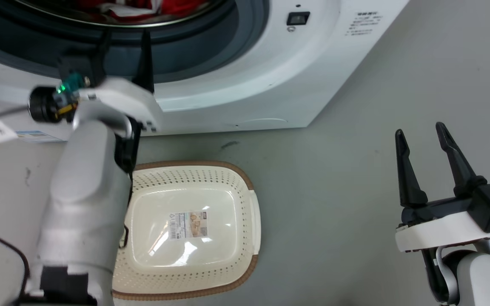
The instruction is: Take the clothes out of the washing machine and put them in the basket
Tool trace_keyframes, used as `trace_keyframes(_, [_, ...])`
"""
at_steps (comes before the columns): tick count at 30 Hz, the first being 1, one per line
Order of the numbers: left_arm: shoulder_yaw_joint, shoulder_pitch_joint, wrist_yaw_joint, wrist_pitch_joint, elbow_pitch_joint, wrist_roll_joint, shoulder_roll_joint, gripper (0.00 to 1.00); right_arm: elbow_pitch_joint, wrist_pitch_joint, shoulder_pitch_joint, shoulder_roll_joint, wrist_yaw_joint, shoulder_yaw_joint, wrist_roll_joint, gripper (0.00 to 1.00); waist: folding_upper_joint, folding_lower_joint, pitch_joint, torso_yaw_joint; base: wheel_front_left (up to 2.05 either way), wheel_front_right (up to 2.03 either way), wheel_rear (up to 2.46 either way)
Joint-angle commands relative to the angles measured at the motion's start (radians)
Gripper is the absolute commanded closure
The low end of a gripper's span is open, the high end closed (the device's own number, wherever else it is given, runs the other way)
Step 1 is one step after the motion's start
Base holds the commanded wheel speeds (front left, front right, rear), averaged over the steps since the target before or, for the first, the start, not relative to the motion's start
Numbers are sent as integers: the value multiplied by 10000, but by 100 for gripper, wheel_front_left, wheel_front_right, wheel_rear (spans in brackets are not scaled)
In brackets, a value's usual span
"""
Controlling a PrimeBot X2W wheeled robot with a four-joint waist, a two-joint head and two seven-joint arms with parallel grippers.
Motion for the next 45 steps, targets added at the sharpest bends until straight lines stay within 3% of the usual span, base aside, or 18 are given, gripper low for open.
trace_keyframes(1, [-23,-515,-82,96,280,-87,71,0,50,-101,-164,16,-3,39,127,0,0,-2,288,-256,0,0,0])
trace_keyframes(11, [7,-3133,-456,1673,2412,-680,958,0,883,-674,-437,23,-3,578,1004,0,0,-2,902,-1241,0,0,0])
trace_keyframes(19, [-198,-4840,-535,3704,3609,-1005,1881,0,1563,-1056,-678,21,-5,1114,1628,0,0,-2,1485,-2222,0,0,0])
trace_keyframes(27, [-475,-6122,-552,5889,4421,-1325,2457,0,1916,-1193,-942,23,-3,1642,2072,0,0,-2,2032,-2877,0,0,0])
trace_keyframes(35, [-774,-7065,-368,8040,4988,-1201,2926,0,1883,-1205,-1010,21,-3,2117,2430,0,0,-2,2346,-3318,0,0,0])
trace_keyframes(41, [-909,-7216,-89,9552,5274,-1249,2888,0,1844,-1206,-1064,18,-5,2400,2667,0,0,-2,2457,-3578,0,0,0])
trace_keyframes(42, [-926,-7187,-45,9746,5316,-1260,2864,4,1840,-1206,-1077,18,-5,2430,2694,0,0,-2,2464,-3613,0,0,0])
trace_keyframes(43, [-894,-7146,-2,9927,5353,-1327,2841,53,1838,-1206,-1082,18,-5,2456,2735,0,0,-2,2467,-3642,0,0,0])
trace_keyframes(44, [-885,-7106,29,9987,5367,-1334,2826,91,1836,-1206,-1081,18,-5,2479,2772,0,0,-2,2468,-3670,0,0,0])
trace_keyframes(45, [-932,-7065,75,10007,5367,-1301,2858,100,1840,-1207,-1085,18,-5,2491,2781,0,0,-2,2464,-3692,0,0,0])
